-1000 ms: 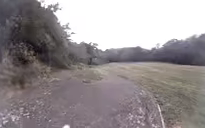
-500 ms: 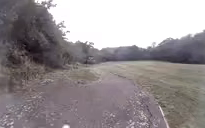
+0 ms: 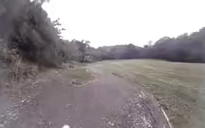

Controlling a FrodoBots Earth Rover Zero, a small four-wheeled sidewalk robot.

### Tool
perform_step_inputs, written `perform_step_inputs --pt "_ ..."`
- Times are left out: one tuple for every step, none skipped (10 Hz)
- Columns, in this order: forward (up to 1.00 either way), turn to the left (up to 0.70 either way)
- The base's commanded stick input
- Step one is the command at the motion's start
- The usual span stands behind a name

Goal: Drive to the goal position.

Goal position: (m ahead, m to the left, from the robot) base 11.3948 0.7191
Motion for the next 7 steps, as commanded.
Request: perform_step_inputs --pt "0.45 -0.05" --pt "0.45 0.0" --pt "0.45 0.0" --pt "0.45 0.0" --pt "0.45 0.0" --pt "0.45 0.0" --pt "0.45 0.0"
